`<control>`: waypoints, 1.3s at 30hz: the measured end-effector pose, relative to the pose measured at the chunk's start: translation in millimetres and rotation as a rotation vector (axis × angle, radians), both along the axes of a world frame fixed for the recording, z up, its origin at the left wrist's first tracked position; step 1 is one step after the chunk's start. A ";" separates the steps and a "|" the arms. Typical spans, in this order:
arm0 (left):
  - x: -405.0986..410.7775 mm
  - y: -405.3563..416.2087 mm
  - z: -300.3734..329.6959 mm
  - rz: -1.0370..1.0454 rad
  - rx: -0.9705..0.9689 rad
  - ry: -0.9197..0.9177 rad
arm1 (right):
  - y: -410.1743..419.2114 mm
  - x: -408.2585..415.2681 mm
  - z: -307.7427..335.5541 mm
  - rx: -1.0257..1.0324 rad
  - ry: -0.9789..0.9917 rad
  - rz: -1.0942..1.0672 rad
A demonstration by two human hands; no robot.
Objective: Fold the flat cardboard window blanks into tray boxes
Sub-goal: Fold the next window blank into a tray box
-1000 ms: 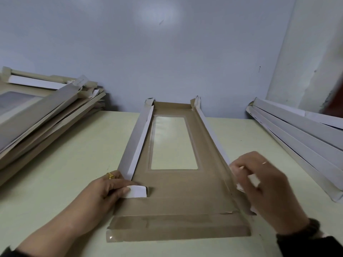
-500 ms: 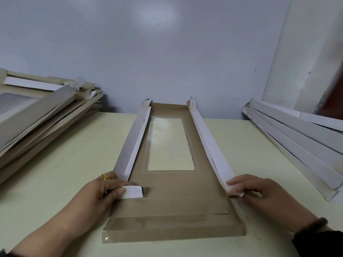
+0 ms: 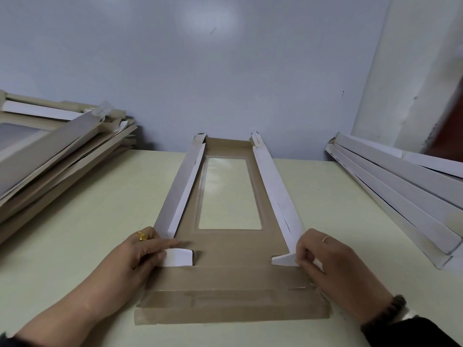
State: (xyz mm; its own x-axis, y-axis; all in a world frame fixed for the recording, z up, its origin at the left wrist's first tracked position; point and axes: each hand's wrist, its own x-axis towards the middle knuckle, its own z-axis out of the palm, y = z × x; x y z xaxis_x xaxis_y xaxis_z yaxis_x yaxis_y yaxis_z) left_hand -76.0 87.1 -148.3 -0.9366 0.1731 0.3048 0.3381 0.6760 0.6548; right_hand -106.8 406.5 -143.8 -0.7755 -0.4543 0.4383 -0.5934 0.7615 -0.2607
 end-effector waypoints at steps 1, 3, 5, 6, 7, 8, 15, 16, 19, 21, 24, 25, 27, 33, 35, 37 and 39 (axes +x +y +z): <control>-0.1 -0.4 -1.2 0.008 -0.005 0.011 | 2.4 0.5 1.4 0.005 -0.024 0.011; -0.2 -1.4 -2.8 0.036 -0.007 0.029 | 9.1 2.3 2.4 0.002 -0.105 0.058; -0.2 -1.9 -3.8 0.056 0.003 0.039 | 16.4 4.4 3.7 0.044 -0.239 0.110; 0.0 -2.0 -4.1 0.058 0.002 0.045 | 18.6 4.8 4.9 0.063 -0.297 0.131; 0.4 -1.5 -3.7 0.058 0.000 0.051 | 19.7 4.8 6.7 0.070 -0.334 0.148; 0.7 -1.1 -3.1 0.060 -0.002 0.055 | 20.1 5.0 8.6 0.074 -0.362 0.156; 0.3 -0.5 -2.2 0.115 -0.008 0.087 | 22.1 5.9 11.5 0.094 -0.419 0.165; 0.2 -1.0 -2.4 0.123 -0.004 0.085 | 22.5 6.5 11.7 0.088 -0.425 0.165; 0.8 -1.0 -1.6 0.132 0.011 0.076 | 21.5 6.9 11.1 0.062 -0.415 0.175; 1.2 -0.2 -0.1 0.135 0.023 0.067 | 17.7 6.2 7.4 0.046 -0.319 0.170; 2.2 -0.2 1.3 0.138 0.054 0.036 | 10.2 3.3 -1.6 0.028 -0.089 0.158; 2.4 -1.0 1.5 0.142 0.075 0.017 | 8.6 2.3 -4.9 -0.004 -0.054 0.138; 3.2 -3.7 2.7 0.153 0.120 -0.017 | 6.3 0.6 -8.1 -0.096 -0.042 0.066; 3.3 -19.8 11.3 0.002 0.149 -0.193 | 0.9 -3.1 -7.6 -0.395 -0.278 -0.062; 3.2 -21.0 10.3 -0.030 0.173 -0.231 | -2.2 -3.5 -6.8 -0.516 -0.368 -0.060; 1.5 -16.1 7.1 0.048 0.213 -0.162 | -6.0 -3.0 -5.2 -0.614 -0.421 -0.030; -2.1 -9.2 4.2 0.152 0.282 -0.099 | -7.8 -3.1 -4.3 -0.671 -0.451 -0.006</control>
